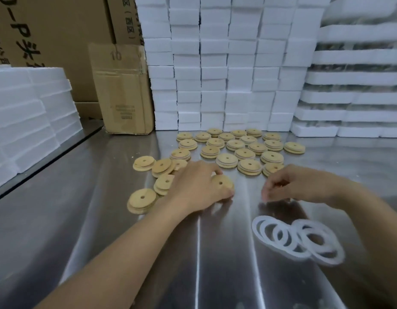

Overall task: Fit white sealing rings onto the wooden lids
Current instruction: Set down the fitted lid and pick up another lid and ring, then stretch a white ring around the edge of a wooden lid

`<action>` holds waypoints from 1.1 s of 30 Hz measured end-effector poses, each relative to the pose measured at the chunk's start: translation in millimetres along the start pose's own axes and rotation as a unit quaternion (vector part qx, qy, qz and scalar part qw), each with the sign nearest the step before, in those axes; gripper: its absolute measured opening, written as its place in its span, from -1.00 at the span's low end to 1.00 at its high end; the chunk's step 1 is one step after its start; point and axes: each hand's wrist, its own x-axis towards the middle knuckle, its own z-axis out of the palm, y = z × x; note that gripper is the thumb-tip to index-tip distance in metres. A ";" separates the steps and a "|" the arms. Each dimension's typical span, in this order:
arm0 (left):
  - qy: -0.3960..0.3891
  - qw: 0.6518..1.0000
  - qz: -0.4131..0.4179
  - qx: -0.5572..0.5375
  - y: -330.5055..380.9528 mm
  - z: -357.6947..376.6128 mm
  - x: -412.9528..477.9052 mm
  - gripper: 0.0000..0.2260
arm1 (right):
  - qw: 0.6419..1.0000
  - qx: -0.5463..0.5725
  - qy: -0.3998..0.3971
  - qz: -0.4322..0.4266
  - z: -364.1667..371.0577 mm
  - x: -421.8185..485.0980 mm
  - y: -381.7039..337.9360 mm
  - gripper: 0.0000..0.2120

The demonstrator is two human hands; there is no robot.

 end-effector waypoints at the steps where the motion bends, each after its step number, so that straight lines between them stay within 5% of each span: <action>1: 0.008 0.998 0.007 -0.054 4.4 6.1 -1.9 -0.51 | 0.999 -0.003 -0.046 -0.014 1.1 -3.6 -5.9 -0.90; 3: 0.044 0.987 0.021 -0.155 11.5 14.3 -5.5 -0.57 | 0.993 0.011 -0.111 -0.027 5.6 -7.5 -16.6 -0.84; 6: 0.114 0.961 0.035 -0.248 16.3 16.6 -10.0 -0.57 | 0.994 0.000 -0.106 -0.029 11.1 -7.5 -27.5 -0.80; 13: 0.154 0.950 0.062 -0.263 15.5 12.1 -19.0 -0.56 | 0.990 -0.001 -0.137 -0.027 14.7 -9.8 -31.5 -0.92; 19: 0.086 0.859 -0.072 -0.499 32.1 20.8 -19.3 -0.54 | 0.990 0.118 -0.055 -0.062 17.9 -2.7 -27.6 -0.92; 26: 0.096 0.908 -0.027 -0.408 21.6 22.4 -16.8 -0.67 | 0.964 0.130 0.176 -0.149 40.3 16.8 -35.9 -0.94; 30: 0.101 0.937 -0.036 -0.334 17.8 20.5 -15.6 -0.58 | 0.946 0.129 0.254 -0.158 56.9 23.9 -39.5 -0.92; 33: 0.090 0.919 -0.036 -0.382 19.8 21.6 -17.8 -0.53 | 0.929 0.145 0.293 -0.171 61.5 25.6 -41.2 -0.93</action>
